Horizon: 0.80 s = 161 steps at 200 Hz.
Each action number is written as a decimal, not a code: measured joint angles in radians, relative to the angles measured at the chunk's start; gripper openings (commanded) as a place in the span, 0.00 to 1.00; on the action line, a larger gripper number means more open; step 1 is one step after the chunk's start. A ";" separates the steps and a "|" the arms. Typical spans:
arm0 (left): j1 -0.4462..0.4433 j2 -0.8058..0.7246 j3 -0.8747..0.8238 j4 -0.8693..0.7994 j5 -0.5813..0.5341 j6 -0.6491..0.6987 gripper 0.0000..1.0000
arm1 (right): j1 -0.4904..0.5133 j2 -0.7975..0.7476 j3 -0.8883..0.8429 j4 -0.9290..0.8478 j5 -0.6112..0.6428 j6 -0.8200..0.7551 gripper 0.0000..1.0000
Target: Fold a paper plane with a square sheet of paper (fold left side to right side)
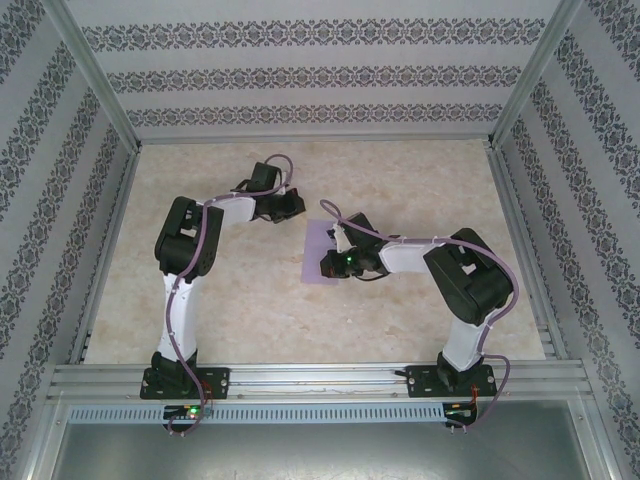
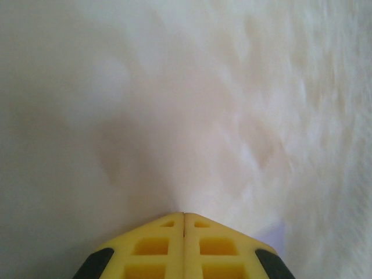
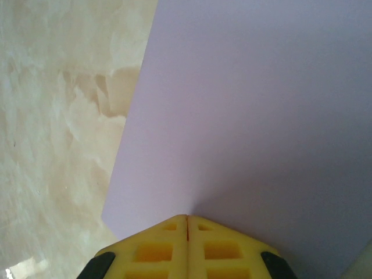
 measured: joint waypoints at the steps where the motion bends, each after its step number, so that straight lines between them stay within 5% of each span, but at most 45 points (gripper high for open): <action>1: 0.002 0.000 -0.001 0.002 -0.002 0.000 0.00 | 0.000 -0.001 -0.001 -0.001 -0.001 0.000 0.00; 102: 0.035 -0.134 -0.198 0.096 -0.071 0.039 0.00 | 0.000 -0.013 -0.007 -0.035 -0.027 -0.039 0.00; 161: -0.054 -0.318 -0.356 0.089 0.003 0.057 0.00 | 0.000 -0.014 -0.006 -0.058 -0.048 -0.092 0.00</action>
